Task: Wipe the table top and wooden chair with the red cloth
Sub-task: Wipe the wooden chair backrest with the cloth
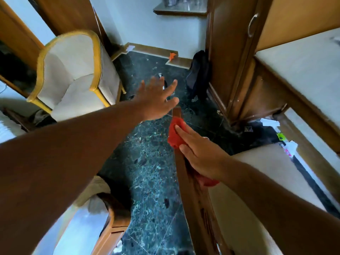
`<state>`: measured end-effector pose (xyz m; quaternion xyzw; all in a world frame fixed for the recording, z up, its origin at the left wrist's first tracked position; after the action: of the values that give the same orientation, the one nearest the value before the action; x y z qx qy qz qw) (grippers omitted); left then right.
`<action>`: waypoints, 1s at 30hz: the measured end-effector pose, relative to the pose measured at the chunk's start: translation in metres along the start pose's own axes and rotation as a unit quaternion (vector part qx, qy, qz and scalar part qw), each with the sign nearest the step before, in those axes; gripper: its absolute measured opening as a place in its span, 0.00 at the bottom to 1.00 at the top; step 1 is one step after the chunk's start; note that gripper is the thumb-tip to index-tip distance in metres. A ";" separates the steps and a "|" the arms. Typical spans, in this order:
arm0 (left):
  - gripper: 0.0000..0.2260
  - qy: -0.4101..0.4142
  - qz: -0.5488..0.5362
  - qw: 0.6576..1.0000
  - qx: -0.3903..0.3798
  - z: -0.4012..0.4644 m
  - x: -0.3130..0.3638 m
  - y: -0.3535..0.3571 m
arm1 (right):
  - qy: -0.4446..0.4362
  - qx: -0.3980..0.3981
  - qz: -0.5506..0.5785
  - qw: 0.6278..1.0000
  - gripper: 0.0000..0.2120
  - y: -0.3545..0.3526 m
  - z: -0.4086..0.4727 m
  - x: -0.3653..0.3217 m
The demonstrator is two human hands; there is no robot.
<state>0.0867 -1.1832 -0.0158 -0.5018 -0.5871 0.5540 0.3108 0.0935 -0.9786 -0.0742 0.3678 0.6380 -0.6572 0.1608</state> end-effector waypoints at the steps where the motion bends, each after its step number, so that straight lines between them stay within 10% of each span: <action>1: 0.31 0.012 0.024 1.000 -0.014 0.012 0.006 0.001 | 0.014 -0.013 -0.034 0.999 0.27 -0.003 0.001 -0.003; 11: 0.28 0.034 -0.002 0.997 -0.074 0.008 0.010 0.025 | 0.058 -0.035 -0.168 0.984 0.27 0.029 -0.076 -0.073; 22: 0.25 0.017 -0.051 0.993 -0.101 0.014 0.014 0.030 | 0.143 -0.032 -0.087 0.985 0.21 0.010 -0.007 -0.068; 30: 0.25 0.010 -0.046 0.995 -0.085 0.019 0.010 0.040 | 0.069 -0.036 -0.089 0.993 0.19 0.051 -0.126 -0.097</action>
<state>0.0763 -1.1850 -0.0602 -0.5043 -0.6517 0.4820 0.2978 0.2293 -0.8896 -0.0333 0.3481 0.7010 -0.6185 0.0702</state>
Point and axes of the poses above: each hand's wrist, its own z-axis towards the middle knuckle, its own y-axis out of the palm, x = y × z, the point moved 4 cm from there along z, towards the middle knuckle, and after that the axes turned 6 degrees about -x, right-handed, at the moved point
